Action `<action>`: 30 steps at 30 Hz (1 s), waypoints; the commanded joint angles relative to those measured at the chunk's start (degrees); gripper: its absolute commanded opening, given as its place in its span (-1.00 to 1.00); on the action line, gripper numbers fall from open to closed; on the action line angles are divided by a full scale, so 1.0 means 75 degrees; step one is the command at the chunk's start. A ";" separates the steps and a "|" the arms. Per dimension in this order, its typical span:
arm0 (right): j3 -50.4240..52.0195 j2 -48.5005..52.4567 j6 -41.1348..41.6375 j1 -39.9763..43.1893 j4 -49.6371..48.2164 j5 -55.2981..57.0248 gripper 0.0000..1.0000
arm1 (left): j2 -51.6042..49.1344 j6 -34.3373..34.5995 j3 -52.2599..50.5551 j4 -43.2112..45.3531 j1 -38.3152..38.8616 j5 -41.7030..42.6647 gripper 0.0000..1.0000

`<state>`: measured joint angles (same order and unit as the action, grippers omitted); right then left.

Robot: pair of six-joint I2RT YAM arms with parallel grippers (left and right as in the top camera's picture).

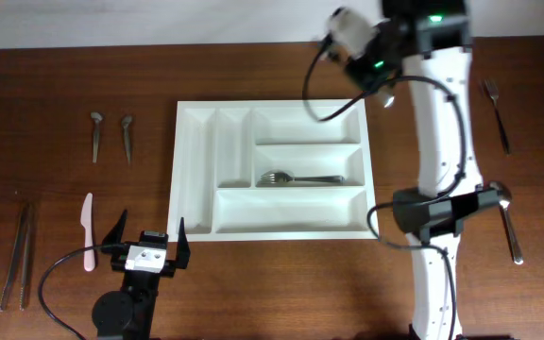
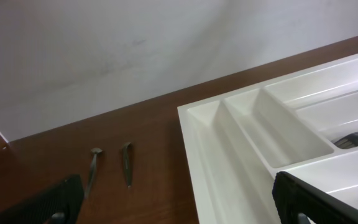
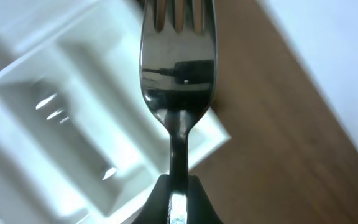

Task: Pack container
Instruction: 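Lift the second fork and carry it over the tray, then lower the fork into the middle compartment and release it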

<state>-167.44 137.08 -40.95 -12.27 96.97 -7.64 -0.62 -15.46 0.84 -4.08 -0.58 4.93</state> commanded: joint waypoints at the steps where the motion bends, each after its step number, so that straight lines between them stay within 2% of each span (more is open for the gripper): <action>1: 0.1195 -0.0329 -0.0513 -0.0478 0.0050 0.0396 -0.92 | 0.0044 -0.0061 -0.0047 -0.0023 -0.0044 -0.0029 0.98; 5: 0.2192 -0.0463 -0.0988 -0.0868 0.0050 0.0219 -0.93 | 0.0044 -0.0061 -0.0047 -0.0023 -0.0044 -0.0029 0.98; 8: 0.2600 -0.0463 -0.1781 -0.1032 0.0050 -0.0577 -0.92 | 0.0044 -0.0061 -0.0047 -0.0023 -0.0044 -0.0029 0.98; 11: 0.2853 -0.0463 -0.2107 -0.1078 0.0050 -0.1052 -0.92 | 0.0044 -0.0064 -0.0050 -0.0023 -0.0044 -0.0029 0.98; 25: 0.4774 -0.0463 -0.3520 -0.1075 0.0050 -0.1536 -0.92 | 0.0044 -0.0061 -0.0047 -0.0023 -0.0044 -0.0029 0.98; 30: 0.4992 -0.0458 -0.3858 -0.1075 0.0047 -0.1705 -0.92 | 0.0044 -0.0061 -0.0047 -0.0023 -0.0044 -0.0029 0.98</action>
<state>-130.41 135.59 -66.13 -20.10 97.08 -17.56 -0.62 -15.46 0.84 -4.08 -0.58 4.91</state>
